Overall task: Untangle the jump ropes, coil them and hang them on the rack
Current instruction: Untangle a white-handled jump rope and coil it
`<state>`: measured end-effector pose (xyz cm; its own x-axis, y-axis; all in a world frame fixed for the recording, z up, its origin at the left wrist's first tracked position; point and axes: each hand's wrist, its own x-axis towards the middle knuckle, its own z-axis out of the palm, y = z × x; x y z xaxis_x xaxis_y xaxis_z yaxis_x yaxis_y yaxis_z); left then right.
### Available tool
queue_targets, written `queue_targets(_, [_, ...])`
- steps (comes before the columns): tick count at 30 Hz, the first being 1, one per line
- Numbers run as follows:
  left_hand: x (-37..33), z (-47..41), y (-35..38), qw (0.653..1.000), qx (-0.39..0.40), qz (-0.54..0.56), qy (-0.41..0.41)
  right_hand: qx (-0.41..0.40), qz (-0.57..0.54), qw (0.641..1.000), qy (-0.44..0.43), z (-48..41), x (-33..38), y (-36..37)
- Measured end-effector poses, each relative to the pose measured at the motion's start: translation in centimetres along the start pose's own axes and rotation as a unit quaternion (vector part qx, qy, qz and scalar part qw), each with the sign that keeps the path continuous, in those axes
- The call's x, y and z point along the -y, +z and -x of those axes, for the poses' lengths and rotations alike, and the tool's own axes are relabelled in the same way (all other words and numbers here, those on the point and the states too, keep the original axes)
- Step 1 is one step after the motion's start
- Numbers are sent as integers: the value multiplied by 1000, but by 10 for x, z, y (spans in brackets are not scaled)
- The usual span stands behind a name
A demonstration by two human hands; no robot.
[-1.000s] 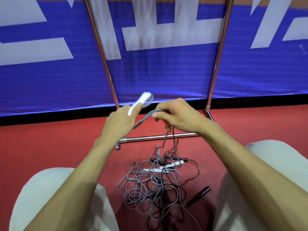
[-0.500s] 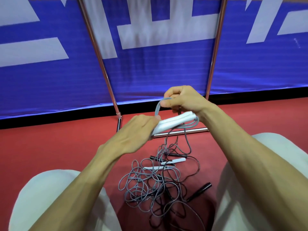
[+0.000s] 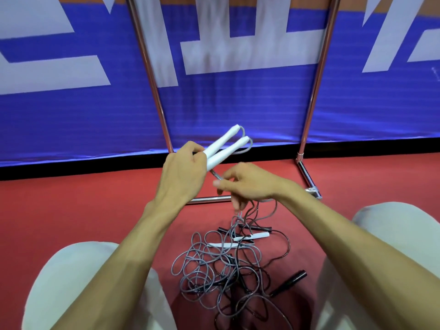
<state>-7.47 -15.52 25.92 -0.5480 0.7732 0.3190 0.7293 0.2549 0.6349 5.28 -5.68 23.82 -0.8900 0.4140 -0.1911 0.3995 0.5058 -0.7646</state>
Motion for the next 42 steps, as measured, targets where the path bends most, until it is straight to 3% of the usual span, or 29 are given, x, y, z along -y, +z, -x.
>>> queue_targets(3, [7, -2, 7, 996, 14, -85, -17, 70, 155, 985, 0, 4, 1, -2])
queue_targets(7, [15, -8, 12, 992, 9, -123, -37, 82, 135, 987, -28, 10, 6, -7])
queue_targets(10, [19, -10, 12, 988, 34, -138, -54, 30, 146, 985, -86, 14, 9, -14])
queue_targets(13, [13, -6, 9, 990, 76, -110, -53, -70, 172, 972, -145, 19, 9, -25])
queue_targets(17, [3, -1, 4, 972, 221, -57, -51, -228, 124, 955, -143, 20, 1, -41])
queue_targets(19, [1, 2, 4, 952, 296, -55, -50, -255, 95, 954, -127, 20, 0, -44])
queue_targets(22, [-2, 9, 9, 930, 351, -105, -22, -226, 88, 965, -103, 19, -2, -41])
queue_targets(29, [-7, 15, 7, 951, 288, -106, 24, -91, 10, 994, -57, 19, -6, -42])
queue_targets(36, [-8, 15, 6, 989, 133, 21, 64, -110, -170, 977, -60, 26, -4, -56])
queue_targets(40, [-13, 19, 2, 977, 189, 56, 83, -61, -302, 950, -61, 28, -5, -60])
queue_targets(42, [-15, 19, 0, 959, 232, 156, 44, -55, -414, 907, -49, 26, -5, -60])
